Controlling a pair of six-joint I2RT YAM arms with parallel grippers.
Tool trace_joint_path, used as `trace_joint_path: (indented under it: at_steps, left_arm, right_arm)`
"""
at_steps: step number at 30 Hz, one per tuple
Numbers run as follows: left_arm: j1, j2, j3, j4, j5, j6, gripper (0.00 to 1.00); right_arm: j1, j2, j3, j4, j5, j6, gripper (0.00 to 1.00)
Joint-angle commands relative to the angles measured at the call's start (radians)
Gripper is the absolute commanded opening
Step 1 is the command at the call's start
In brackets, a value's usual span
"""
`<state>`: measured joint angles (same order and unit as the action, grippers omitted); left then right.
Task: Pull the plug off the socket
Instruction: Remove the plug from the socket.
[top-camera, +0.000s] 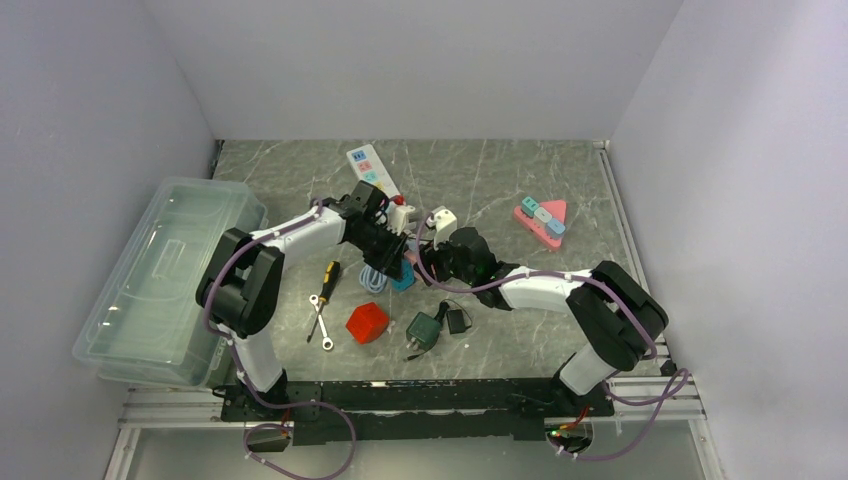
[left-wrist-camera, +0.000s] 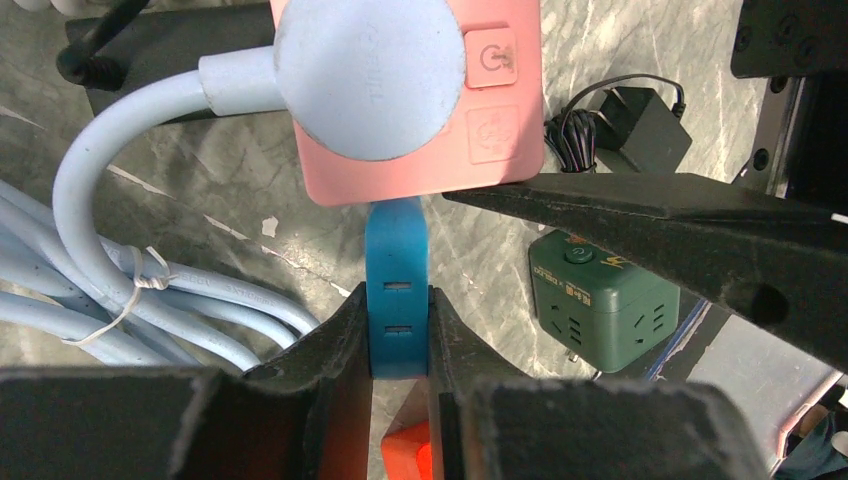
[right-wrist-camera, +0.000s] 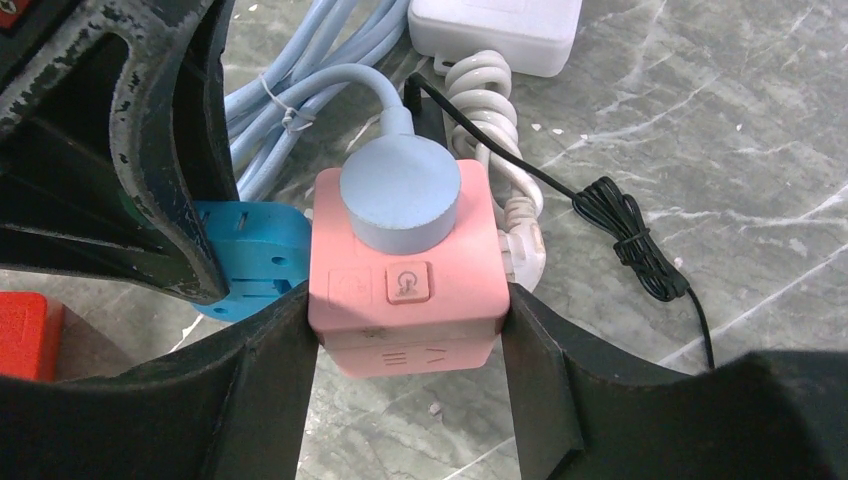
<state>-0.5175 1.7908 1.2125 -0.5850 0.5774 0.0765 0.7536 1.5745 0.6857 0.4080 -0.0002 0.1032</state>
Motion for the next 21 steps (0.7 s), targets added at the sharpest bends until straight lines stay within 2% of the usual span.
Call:
trace_joint_path:
  at_steps: [1,5,8,12,18,21]
  left_arm:
    - [-0.005,0.0,0.03,0.013,0.055,-0.014,0.0]
    - [-0.013,0.007,0.019,0.06,0.129,-0.07,0.0]
    - [-0.033,-0.01,0.01,0.068,0.121,-0.062,0.0]
    - [-0.036,-0.034,0.007,0.057,0.059,-0.04,0.0]
    - [-0.032,-0.022,0.014,0.002,-0.274,-0.045,0.0]
    - [-0.031,-0.016,0.014,-0.007,-0.348,-0.048,0.0]
  right_arm:
    - [0.004,0.01,0.036,0.008,-0.013,0.012,0.34]
    - [0.004,0.002,0.036,0.009,-0.039,0.022,0.09]
    - [0.004,0.001,0.033,0.007,-0.011,0.026,0.0]
    - [0.002,0.015,0.043,-0.009,0.019,0.028,0.0]
    - [0.003,-0.006,0.027,0.002,0.009,0.018,0.0]
    - [0.003,-0.014,0.02,0.006,0.005,0.015,0.0]
